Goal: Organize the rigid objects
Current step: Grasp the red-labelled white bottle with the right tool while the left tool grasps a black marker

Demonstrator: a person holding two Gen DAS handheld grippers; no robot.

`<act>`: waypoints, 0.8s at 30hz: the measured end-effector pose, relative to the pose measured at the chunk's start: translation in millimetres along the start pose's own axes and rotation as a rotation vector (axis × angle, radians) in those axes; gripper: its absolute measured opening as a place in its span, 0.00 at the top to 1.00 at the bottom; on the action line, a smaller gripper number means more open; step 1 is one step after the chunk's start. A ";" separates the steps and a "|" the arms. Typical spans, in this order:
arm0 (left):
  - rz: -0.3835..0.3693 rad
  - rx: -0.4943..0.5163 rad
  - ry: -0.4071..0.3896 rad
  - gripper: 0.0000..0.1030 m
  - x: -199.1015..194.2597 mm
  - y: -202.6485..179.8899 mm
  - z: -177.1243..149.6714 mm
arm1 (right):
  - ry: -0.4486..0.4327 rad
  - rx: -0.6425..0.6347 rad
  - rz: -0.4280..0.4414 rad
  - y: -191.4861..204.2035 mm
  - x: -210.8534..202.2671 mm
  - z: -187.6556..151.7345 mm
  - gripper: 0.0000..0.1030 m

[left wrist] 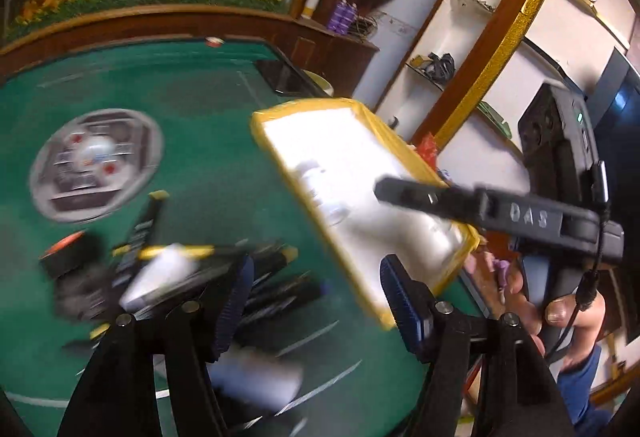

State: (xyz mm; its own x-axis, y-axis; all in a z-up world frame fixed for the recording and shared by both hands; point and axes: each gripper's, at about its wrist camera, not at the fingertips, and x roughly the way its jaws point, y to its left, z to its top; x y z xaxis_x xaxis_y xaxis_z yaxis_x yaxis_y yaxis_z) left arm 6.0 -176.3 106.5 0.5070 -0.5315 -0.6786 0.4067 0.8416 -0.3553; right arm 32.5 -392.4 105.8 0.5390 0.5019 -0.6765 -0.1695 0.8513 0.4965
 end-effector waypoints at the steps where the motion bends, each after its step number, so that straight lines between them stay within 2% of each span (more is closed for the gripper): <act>1: 0.008 0.000 -0.010 0.33 -9.6 8.5 -5.2 | 0.022 -0.017 0.028 8.5 4.4 -9.9 0.68; 5: 0.058 -0.071 -0.025 0.30 -46.2 49.7 -35.8 | 0.127 -0.086 0.087 36.9 32.3 -48.9 0.68; 9: 0.082 -0.160 0.002 0.30 -52.7 83.9 -59.7 | 0.216 -0.159 0.092 57.1 61.4 -74.1 0.68; 15: 0.079 -0.231 0.048 0.30 -43.1 104.1 -83.6 | 0.242 -0.238 0.038 69.2 76.6 -78.3 0.68; 22: 0.067 -0.242 0.068 0.30 -32.6 107.0 -86.7 | 0.271 -0.313 0.014 81.2 92.3 -90.5 0.64; 24: 0.067 -0.250 0.071 0.30 -32.4 109.5 -87.8 | 0.278 -0.333 0.031 88.4 95.7 -98.4 0.65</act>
State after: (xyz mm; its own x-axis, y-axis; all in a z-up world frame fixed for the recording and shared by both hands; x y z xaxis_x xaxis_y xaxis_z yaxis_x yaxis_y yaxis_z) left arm -32.6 -58.5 33.2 0.4684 -0.4728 -0.7464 0.1689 0.8771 -0.4496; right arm -12.1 -254.1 31.5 0.2945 0.5112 -0.8074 -0.4637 0.8152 0.3471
